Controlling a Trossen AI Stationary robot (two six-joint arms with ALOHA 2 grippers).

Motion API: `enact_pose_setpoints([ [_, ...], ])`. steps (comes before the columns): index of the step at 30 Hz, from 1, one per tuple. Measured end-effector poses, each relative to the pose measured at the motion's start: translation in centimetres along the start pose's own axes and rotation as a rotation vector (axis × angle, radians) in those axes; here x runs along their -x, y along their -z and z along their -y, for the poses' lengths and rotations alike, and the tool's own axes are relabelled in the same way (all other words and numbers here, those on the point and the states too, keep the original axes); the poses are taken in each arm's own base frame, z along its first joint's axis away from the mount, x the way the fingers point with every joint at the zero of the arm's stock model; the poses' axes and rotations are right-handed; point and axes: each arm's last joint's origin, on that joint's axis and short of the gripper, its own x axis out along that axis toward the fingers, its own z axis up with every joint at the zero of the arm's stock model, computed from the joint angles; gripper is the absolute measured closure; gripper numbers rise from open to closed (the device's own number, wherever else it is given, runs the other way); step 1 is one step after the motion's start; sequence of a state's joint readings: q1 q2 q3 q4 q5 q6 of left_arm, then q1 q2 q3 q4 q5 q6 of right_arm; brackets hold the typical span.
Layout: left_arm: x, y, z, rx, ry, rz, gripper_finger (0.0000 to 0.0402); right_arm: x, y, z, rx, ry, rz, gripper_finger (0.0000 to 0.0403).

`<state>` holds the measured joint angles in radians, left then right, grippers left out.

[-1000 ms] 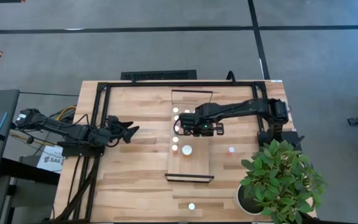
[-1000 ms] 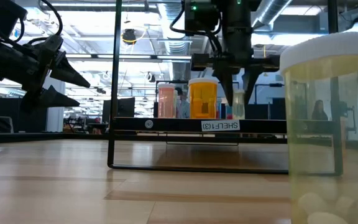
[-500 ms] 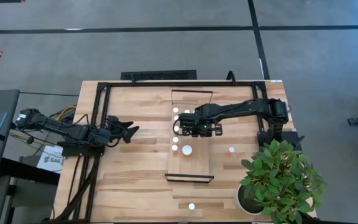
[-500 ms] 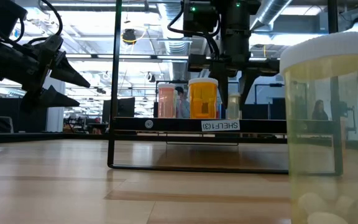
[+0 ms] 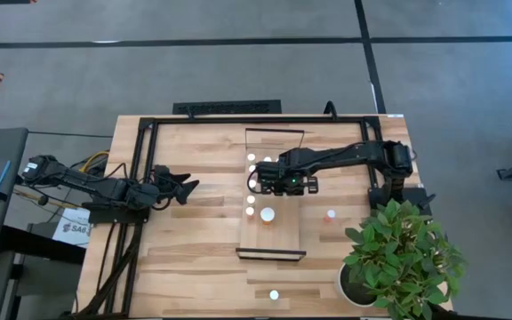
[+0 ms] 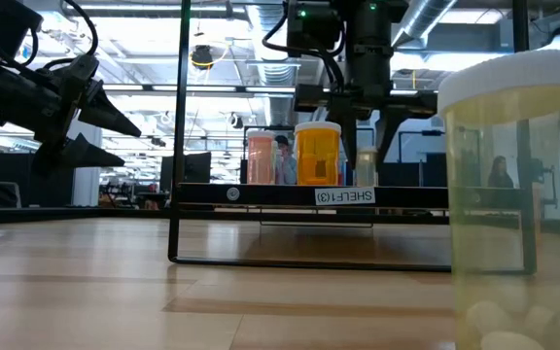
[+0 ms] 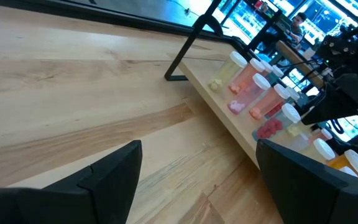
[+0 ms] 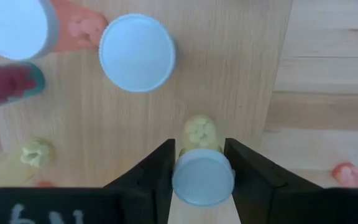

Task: Pick and place medicine bottles onto shelf by color
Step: Put the yellow pill bottle on the shelf, then put the pink pill bottle on the shelf

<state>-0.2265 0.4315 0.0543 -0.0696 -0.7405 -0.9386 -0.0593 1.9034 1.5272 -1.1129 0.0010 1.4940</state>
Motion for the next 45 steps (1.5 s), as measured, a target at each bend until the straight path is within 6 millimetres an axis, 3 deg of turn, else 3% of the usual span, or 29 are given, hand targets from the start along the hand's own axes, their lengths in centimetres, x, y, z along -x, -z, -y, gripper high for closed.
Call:
enact_pose_setpoints([
  [14, 0.0, 0.0, 0.0, 0.0, 0.0, 0.0, 0.0099, 0.0, 0.0, 0.0, -0.005, 0.0, -0.001, 0.0192],
  [27, 0.0, 0.0, 0.0, 0.0, 0.0, 0.0, 0.0099, 3.3, 0.3, 0.2, -0.008, 0.057, -0.006, 0.0152],
  [32, 0.0, 0.0, 0.0, 0.0, 0.0, 0.0, 0.0099, 4.4, 0.7, 0.8, 0.002, 0.112, -0.017, 0.0152],
  [41, 0.0, 0.0, 0.0, 0.0, 0.0, 0.0, 0.0099, 8.3, 2.9, 3.1, 0.006, 0.029, 0.037, 0.0152],
  [45, 0.0, 0.0, 0.0, 0.0, 0.0, 0.0, 0.0099, 8.2, 3.8, 4.9, -0.035, 0.045, 0.078, 0.0152],
])
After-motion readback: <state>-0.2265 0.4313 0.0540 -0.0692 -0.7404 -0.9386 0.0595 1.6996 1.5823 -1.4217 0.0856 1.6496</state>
